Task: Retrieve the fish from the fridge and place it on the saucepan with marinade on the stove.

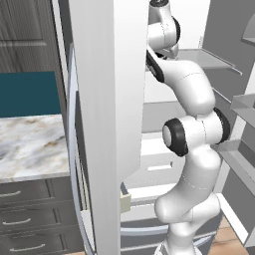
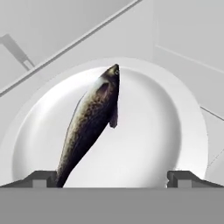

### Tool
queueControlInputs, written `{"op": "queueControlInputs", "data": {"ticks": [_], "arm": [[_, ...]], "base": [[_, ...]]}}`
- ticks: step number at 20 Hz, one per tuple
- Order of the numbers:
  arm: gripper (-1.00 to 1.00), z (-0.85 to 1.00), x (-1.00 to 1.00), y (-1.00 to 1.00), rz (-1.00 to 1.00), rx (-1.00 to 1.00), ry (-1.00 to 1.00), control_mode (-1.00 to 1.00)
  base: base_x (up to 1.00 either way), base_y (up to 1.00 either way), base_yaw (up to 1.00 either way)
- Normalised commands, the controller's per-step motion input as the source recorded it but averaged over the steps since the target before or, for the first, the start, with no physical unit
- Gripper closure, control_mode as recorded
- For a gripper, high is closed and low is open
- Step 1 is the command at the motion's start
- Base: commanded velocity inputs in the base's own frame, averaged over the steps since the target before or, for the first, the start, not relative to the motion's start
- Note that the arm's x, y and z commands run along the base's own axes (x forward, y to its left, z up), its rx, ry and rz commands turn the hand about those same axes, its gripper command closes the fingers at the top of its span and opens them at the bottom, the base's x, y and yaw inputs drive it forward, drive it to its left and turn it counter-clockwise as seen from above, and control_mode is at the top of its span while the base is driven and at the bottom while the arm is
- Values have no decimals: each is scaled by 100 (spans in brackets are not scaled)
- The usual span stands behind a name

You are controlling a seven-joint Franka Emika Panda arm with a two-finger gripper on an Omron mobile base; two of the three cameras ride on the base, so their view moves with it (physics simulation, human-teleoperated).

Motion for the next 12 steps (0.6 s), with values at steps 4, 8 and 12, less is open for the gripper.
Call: {"op": "queueControlInputs", "data": {"ticks": [4, 8, 12], "arm": [[-100, 0, 22, 0, -5, 0, 0, -100], [-100, -2, 20, 0, -5, 0, 0, -100], [-100, -9, 19, 0, -4, 0, 0, -100]], "base": [[0, 0, 0], [0, 0, 0], [0, 0, 0]]}}
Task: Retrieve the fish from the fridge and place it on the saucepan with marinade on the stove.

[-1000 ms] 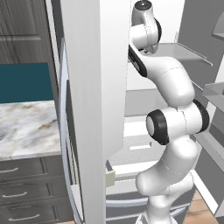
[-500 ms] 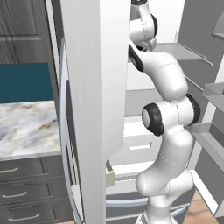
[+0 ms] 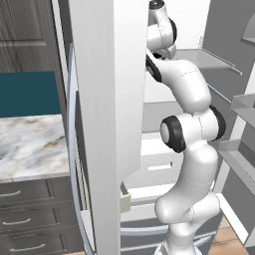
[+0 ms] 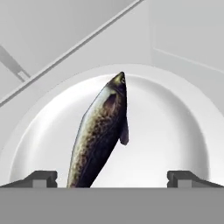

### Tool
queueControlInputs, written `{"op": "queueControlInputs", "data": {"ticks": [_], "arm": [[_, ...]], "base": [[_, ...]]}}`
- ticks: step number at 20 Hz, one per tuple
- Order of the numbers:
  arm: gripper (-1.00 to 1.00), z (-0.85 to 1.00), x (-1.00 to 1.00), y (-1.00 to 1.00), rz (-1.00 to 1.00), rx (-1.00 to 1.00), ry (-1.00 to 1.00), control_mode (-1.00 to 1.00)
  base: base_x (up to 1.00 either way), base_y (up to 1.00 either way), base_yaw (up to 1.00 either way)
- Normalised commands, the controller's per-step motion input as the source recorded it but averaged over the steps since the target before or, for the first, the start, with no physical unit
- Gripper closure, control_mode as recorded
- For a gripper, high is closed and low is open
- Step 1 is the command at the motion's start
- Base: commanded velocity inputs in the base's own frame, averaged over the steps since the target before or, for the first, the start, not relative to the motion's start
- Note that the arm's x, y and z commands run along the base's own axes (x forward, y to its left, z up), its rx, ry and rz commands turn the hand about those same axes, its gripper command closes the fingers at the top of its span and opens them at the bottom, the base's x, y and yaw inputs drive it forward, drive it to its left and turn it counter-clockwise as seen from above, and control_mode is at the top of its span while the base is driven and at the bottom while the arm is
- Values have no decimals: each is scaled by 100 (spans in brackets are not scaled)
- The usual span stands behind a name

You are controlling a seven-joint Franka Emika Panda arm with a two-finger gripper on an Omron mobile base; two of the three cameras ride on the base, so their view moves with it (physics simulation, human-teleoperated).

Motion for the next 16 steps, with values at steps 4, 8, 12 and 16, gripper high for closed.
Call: {"op": "queueControlInputs", "data": {"ticks": [4, 8, 12, 16], "arm": [[-100, 0, 25, 0, -5, 0, 0, -100], [-100, 0, 30, 0, -5, 0, 0, -100], [-100, 0, 27, 0, -4, 0, 0, -100], [-100, 0, 21, 0, -3, 0, 2, -100]], "base": [[0, 0, 0], [0, 0, 0], [0, 0, 0], [0, 0, 0]]}}
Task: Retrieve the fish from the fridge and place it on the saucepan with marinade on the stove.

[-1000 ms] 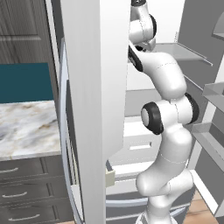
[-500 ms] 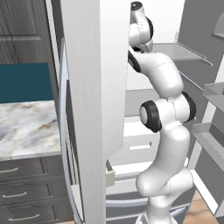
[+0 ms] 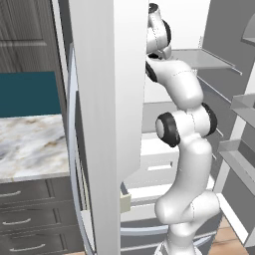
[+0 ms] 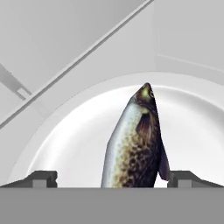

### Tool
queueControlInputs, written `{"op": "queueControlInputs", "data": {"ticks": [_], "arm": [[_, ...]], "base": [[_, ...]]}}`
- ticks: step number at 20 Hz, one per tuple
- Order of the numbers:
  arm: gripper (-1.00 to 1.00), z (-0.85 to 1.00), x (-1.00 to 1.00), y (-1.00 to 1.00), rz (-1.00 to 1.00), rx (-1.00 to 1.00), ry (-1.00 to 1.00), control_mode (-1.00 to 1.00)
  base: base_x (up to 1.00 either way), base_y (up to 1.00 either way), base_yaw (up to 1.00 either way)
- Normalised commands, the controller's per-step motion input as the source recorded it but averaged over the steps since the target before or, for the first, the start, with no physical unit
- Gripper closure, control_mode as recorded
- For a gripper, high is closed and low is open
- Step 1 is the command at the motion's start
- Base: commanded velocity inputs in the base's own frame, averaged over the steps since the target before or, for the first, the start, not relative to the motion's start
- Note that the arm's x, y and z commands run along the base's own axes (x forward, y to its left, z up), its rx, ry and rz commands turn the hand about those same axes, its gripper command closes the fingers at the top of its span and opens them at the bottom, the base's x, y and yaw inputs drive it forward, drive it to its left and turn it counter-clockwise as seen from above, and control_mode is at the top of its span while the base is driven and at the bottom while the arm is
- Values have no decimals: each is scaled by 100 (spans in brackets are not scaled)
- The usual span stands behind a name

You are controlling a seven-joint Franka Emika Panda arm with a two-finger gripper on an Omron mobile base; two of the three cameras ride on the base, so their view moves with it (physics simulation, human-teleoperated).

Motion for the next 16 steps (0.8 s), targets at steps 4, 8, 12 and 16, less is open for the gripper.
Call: {"op": "queueControlInputs", "data": {"ticks": [4, 8, 12, 16], "arm": [[-100, 0, 8, 0, -3, 0, 2, -100], [-100, -4, 0, 0, -3, 0, 5, -100], [-100, -12, 0, 0, -2, 0, 7, -100], [-100, -19, 1, 0, -1, 0, 7, -100]], "base": [[0, 0, 0], [0, 0, 0], [0, 0, 0], [0, 0, 0]]}}
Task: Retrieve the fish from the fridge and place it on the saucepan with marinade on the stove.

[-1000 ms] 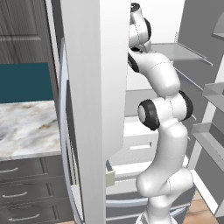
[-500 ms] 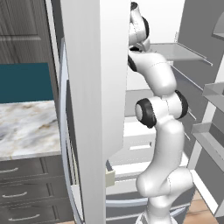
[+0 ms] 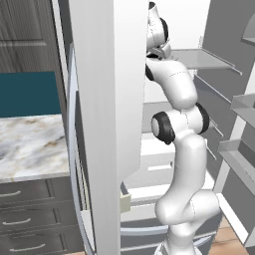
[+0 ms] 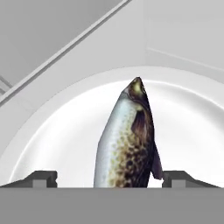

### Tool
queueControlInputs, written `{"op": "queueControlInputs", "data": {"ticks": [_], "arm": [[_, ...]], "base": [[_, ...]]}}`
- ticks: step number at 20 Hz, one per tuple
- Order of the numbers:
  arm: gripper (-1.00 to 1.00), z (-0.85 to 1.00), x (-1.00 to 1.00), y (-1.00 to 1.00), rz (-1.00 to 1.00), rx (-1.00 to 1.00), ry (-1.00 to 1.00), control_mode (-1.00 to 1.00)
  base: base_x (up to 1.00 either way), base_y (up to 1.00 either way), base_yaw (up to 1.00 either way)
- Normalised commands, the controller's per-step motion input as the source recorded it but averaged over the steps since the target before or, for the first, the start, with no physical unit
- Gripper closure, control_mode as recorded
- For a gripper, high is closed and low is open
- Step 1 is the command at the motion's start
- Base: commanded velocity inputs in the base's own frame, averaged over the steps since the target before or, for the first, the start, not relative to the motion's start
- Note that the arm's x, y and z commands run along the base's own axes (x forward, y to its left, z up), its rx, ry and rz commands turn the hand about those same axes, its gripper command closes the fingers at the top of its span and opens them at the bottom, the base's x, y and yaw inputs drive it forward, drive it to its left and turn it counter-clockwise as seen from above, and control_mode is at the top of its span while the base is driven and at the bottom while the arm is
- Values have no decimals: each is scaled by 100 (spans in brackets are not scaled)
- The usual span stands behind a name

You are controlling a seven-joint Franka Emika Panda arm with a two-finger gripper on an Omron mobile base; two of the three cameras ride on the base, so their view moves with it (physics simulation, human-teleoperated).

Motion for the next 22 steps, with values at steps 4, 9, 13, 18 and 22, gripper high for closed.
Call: {"op": "queueControlInputs", "data": {"ticks": [4, 9, 13, 18, 22], "arm": [[-100, -23, 7, 0, 0, 0, 7, -100], [-100, -28, 10, 0, -1, 0, 9, -100], [100, -27, 11, 0, -1, -1, 12, -100], [100, -6, 6, 0, 0, 0, 6, -100], [100, 0, 1, 0, 0, 0, 0, -100]], "base": [[0, 0, 0], [0, 0, 0], [0, 0, 0], [0, 0, 0], [0, 0, 0]]}}
